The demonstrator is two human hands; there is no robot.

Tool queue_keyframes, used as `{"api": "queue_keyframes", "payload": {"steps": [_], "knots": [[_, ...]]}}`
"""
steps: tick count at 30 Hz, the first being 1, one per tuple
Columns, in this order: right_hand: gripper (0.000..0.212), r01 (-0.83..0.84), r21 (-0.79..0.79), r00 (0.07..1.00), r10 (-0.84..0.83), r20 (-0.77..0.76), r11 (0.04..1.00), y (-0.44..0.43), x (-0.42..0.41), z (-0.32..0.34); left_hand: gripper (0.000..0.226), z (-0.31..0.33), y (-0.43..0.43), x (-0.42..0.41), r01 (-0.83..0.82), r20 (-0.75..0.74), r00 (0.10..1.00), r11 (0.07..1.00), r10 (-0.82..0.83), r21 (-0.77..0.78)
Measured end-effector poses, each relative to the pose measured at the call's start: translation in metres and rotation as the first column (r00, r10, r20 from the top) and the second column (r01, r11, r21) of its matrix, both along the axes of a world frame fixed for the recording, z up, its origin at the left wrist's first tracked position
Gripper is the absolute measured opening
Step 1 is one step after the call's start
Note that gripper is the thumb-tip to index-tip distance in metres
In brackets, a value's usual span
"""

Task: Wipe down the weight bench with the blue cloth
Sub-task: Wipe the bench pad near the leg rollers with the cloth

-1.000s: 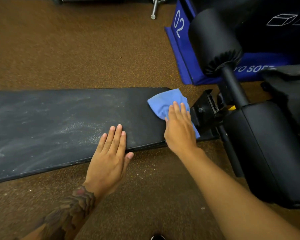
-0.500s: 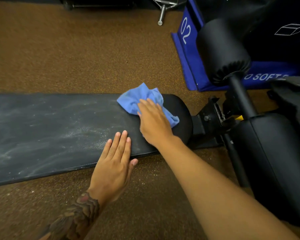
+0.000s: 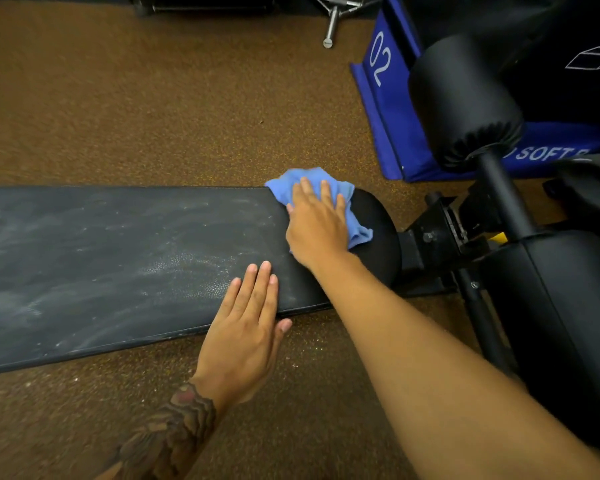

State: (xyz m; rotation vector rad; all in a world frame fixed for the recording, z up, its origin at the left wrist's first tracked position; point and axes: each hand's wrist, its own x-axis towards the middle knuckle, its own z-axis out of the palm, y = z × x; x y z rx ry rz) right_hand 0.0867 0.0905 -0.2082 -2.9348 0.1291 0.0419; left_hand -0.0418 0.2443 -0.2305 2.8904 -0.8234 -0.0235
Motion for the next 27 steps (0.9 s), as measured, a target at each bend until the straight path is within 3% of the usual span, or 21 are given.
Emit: {"api": "queue_keyframes", "payload": {"steps": [4,8,12,16,18,23,27], "knots": [[0.047,-0.118,0.055,0.99,0.113,0.086,0.992,-0.001,-0.083,-0.002,0.062,-0.001,0.0,-0.001,-0.001,-0.008,1.0,1.0,0.001,-0.004],[0.056,-0.047,0.076,0.99,0.037,0.135,0.996,-0.033,-0.138,-0.012,0.062,-0.001,-0.001,-0.001,-0.007,-0.006,1.0,1.0,0.007,-0.011],[0.061,0.12,0.048,0.988,-0.124,0.093,0.992,-0.059,-0.107,-0.007,0.062,0.001,-0.001,-0.002,-0.009,-0.004,1.0,1.0,0.009,-0.005],[0.048,0.237,0.02,0.967,-0.237,0.088,0.971,-0.054,-0.044,-0.001,0.062,0.002,-0.002,-0.002,-0.017,0.004,1.0,1.0,0.017,0.0],[0.049,0.168,0.007,0.982,-0.168,0.081,0.986,-0.036,-0.027,-0.002,0.062,0.002,-0.002,-0.002,-0.017,0.008,1.0,1.0,0.017,-0.005],[0.049,-0.222,0.087,0.971,0.212,0.106,0.971,0.004,-0.043,-0.005,0.062,0.0,-0.002,-0.001,-0.015,0.013,1.0,1.0,0.015,-0.005],[0.054,-0.266,0.144,0.957,0.243,0.155,0.953,-0.013,-0.113,-0.01,0.062,-0.002,-0.002,-0.001,-0.019,0.01,1.0,1.0,0.019,-0.021]]}}
